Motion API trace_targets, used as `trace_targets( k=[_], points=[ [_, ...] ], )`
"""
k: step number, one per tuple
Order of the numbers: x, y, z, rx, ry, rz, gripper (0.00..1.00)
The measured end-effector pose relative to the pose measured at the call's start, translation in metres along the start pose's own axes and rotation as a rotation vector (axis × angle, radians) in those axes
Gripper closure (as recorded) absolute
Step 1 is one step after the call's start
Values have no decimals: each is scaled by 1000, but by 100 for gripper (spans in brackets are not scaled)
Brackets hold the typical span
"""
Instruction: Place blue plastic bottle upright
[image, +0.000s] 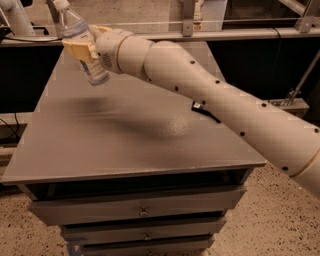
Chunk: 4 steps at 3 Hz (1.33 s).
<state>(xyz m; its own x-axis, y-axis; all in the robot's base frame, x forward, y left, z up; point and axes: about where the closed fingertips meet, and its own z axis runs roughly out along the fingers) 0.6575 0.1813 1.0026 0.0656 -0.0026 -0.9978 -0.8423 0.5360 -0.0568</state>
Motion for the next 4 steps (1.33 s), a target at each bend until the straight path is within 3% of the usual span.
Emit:
trace_targets(
  k=[1, 2, 3, 4],
  points=[
    [-3, 13, 5, 18, -127, 37, 100],
    [-2, 23, 8, 37, -213, 65, 100],
    [5, 34, 11, 37, -236, 86, 100],
    [20, 45, 11, 24, -208, 100, 100]
  ],
)
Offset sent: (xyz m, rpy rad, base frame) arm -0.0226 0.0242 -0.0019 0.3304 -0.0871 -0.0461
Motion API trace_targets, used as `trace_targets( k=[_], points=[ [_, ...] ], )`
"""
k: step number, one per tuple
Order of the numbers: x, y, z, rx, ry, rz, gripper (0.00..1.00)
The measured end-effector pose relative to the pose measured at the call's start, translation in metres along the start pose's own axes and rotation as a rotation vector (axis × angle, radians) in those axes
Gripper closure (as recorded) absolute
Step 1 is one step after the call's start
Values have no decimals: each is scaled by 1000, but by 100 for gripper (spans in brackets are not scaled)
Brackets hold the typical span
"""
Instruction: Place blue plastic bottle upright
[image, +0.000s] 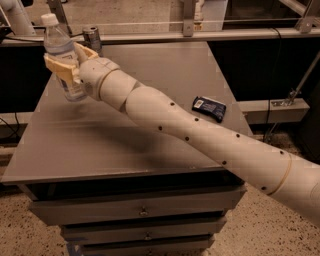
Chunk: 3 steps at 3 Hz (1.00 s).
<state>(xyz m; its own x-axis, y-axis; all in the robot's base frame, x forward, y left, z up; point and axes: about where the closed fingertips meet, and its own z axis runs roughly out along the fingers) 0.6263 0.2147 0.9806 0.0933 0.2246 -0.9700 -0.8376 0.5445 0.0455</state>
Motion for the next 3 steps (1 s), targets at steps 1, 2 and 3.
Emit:
trace_targets(
  k=[1, 2, 3],
  points=[
    [40, 18, -6, 5, 25, 27, 100],
    [44, 19, -9, 1, 33, 28, 100],
    [48, 21, -14, 3, 51, 30, 82]
  ],
)
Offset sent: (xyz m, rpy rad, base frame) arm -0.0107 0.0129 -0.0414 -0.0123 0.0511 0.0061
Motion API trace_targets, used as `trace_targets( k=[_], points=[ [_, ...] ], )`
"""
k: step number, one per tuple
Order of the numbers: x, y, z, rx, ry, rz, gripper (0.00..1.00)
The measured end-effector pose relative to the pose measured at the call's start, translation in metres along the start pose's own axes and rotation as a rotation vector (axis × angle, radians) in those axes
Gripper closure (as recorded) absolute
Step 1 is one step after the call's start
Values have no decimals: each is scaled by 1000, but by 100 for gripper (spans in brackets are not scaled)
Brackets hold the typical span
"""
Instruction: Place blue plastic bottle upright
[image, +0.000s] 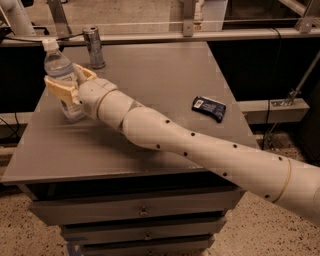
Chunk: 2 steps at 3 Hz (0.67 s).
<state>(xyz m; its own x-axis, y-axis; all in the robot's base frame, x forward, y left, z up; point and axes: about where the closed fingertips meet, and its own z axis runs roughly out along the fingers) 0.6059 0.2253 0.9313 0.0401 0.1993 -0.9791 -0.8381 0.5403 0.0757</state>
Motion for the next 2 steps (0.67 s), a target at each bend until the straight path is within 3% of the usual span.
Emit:
trace_targets(
  k=[2],
  points=[
    [1, 2, -16, 13, 15, -7, 36]
  ],
)
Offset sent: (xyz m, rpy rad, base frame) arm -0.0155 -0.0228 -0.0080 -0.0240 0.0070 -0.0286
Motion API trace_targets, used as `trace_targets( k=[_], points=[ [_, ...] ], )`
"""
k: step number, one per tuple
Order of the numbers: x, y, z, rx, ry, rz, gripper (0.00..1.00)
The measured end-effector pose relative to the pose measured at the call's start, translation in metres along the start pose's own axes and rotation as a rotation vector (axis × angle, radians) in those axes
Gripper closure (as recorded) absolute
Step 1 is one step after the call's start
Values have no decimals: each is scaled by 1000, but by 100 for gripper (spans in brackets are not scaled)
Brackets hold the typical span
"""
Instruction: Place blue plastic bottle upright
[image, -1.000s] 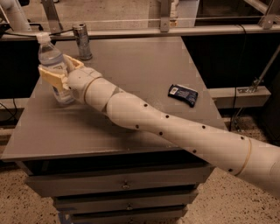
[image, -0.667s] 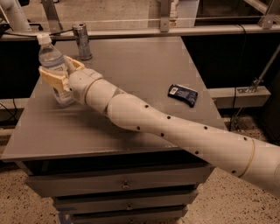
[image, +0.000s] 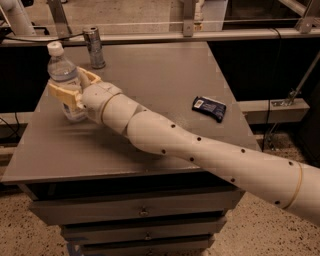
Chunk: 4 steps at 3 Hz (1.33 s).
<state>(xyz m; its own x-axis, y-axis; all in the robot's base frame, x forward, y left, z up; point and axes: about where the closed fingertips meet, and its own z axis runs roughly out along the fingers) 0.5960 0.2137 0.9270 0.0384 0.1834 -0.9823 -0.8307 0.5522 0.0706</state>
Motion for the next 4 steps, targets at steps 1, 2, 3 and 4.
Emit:
trace_targets(
  k=[1, 2, 3, 4],
  points=[
    [0, 1, -7, 5, 3, -6, 12],
    [-1, 2, -13, 7, 6, -14, 0],
    [-3, 4, -21, 13, 8, -22, 0],
    [-2, 5, -34, 25, 21, -30, 0]
  ],
)
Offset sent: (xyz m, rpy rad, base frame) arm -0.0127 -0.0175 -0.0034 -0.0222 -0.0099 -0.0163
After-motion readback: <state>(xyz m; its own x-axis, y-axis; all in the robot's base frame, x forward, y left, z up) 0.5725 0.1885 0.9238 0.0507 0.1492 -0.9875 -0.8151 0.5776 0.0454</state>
